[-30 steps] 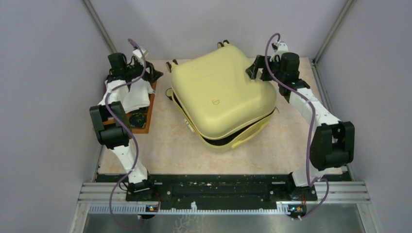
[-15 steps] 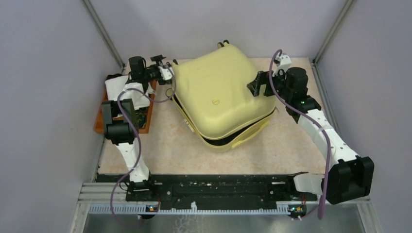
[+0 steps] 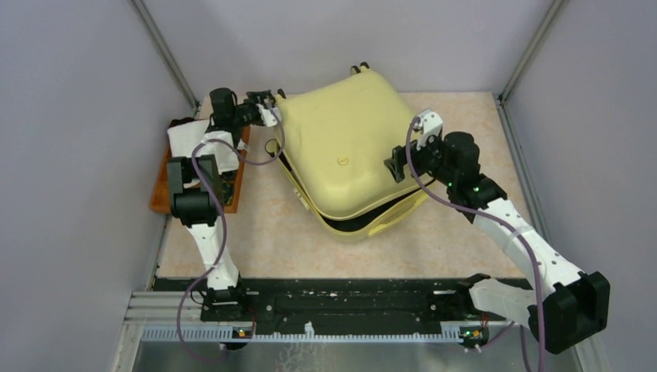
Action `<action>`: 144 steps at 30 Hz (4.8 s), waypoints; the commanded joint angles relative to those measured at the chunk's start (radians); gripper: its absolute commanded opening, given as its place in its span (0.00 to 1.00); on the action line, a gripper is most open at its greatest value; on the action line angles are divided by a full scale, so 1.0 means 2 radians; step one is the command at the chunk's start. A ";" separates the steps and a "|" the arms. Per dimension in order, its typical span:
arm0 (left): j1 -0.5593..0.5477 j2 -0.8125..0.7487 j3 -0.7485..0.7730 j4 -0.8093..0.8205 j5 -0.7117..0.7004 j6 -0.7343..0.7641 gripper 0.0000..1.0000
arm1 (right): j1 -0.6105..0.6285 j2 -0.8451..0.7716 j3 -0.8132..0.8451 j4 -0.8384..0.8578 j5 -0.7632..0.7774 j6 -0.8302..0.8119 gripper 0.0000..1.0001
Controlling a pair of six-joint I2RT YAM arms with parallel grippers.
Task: Pack the luggage
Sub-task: Zip the luggage at the center of the board.
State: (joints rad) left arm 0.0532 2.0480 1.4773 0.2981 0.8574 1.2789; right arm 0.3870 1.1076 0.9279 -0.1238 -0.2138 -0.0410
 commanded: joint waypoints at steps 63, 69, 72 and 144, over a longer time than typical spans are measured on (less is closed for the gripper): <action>0.007 0.021 0.230 -0.168 0.056 -0.488 0.00 | 0.382 -0.047 -0.286 0.354 0.374 -0.383 0.99; 0.008 0.021 0.229 -0.162 0.056 -0.500 0.00 | 0.395 -0.050 -0.284 0.339 0.374 -0.396 0.99; 0.008 0.023 0.231 -0.159 0.056 -0.508 0.00 | 0.400 -0.076 -0.282 0.292 0.372 -0.383 0.99; -0.073 -0.455 -0.404 -0.080 0.097 0.264 0.98 | 0.411 0.093 -0.292 0.756 0.463 -0.536 0.99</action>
State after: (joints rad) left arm -0.0319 1.2346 0.8181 -0.2321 0.9829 1.7721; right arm 1.2102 1.3548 0.2752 1.2568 0.7212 -1.1297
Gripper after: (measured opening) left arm 0.987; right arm 0.986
